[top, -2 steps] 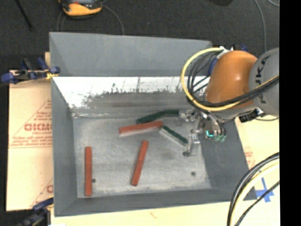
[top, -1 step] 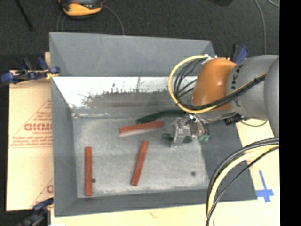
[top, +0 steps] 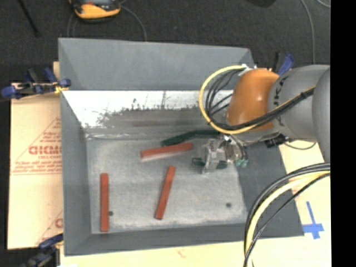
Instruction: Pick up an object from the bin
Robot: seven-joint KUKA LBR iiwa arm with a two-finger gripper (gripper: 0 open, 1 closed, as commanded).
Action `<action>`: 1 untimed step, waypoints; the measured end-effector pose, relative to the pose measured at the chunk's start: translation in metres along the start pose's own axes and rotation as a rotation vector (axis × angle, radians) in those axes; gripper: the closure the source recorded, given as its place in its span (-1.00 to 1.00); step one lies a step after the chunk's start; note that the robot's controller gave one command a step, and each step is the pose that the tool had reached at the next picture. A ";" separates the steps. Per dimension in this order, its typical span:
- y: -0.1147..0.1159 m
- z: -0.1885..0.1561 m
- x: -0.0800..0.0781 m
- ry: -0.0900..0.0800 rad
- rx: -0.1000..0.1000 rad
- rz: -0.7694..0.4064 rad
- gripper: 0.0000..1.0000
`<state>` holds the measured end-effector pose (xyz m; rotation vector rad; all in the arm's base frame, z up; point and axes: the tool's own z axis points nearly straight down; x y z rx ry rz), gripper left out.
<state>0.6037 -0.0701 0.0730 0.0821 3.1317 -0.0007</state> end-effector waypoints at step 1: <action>-0.008 -0.160 -0.004 0.000 0.002 -0.038 1.00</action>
Offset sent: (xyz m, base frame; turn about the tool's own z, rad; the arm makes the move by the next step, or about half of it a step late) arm 0.0000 0.0000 0.0000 0.0000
